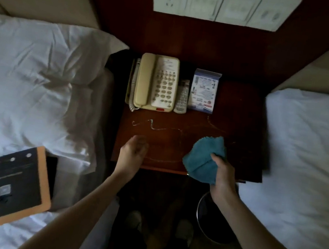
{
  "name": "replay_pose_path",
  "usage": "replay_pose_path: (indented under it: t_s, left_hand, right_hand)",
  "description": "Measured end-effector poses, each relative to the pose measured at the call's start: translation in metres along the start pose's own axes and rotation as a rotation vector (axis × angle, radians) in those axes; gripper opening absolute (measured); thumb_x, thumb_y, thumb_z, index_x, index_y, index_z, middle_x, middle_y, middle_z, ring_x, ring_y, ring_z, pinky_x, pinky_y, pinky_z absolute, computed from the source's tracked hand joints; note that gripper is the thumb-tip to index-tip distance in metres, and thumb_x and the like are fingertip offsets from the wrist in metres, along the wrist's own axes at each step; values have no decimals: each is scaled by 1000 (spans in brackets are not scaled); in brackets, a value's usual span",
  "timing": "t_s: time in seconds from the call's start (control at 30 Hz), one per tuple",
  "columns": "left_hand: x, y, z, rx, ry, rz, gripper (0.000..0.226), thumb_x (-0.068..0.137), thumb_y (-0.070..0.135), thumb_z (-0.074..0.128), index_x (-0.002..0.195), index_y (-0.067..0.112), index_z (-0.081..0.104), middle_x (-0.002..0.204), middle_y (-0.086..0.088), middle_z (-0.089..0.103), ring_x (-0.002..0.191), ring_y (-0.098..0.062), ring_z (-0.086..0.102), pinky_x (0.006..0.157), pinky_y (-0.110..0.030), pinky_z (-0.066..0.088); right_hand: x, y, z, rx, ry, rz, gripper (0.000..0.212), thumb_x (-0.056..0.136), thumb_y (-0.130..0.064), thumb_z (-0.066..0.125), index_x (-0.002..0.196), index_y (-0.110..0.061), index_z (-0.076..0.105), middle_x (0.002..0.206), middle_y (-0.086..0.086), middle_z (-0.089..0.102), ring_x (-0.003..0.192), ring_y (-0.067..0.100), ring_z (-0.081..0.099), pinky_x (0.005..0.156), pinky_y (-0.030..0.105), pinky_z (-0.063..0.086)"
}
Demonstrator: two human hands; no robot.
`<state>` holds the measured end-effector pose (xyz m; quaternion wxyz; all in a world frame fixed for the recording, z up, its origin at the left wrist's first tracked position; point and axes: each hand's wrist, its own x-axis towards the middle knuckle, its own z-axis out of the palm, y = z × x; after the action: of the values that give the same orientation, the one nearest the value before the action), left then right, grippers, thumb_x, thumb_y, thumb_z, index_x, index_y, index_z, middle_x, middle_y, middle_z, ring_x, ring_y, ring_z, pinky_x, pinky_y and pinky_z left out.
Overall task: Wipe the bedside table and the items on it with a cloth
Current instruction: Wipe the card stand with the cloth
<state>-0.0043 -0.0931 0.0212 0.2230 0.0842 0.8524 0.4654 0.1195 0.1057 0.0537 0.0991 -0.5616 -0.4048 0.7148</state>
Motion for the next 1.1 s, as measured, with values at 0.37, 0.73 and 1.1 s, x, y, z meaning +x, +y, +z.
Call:
replay_pose_path:
  t_s: [0.37, 0.73, 1.1]
  left_hand:
    - [95, 61, 121, 369, -95, 132, 40, 86, 18, 62, 124, 10, 52, 124, -11, 53, 113, -27, 53, 93, -37, 47]
    - [206, 94, 181, 562, -26, 254, 51, 84, 13, 63, 132, 8, 45, 134, -16, 41, 122, -33, 41, 102, -41, 38]
    - [290, 127, 185, 861, 129, 577, 46, 84, 6, 60, 128, 8, 47, 129, -21, 44, 115, -39, 45, 94, -49, 38]
  right_hand:
    - [65, -54, -71, 181, 119, -36, 13, 86, -16, 62, 98, -21, 63, 99, 1, 67, 87, 16, 64, 67, 32, 49]
    - [130, -81, -84, 283, -23, -53, 33, 86, -19, 59, 120, -16, 60, 112, 6, 67, 97, 23, 65, 58, 26, 50]
    - [171, -84, -65, 384, -46, -26, 32, 85, -22, 63, 116, -21, 61, 112, 2, 69, 101, 19, 67, 73, 32, 53]
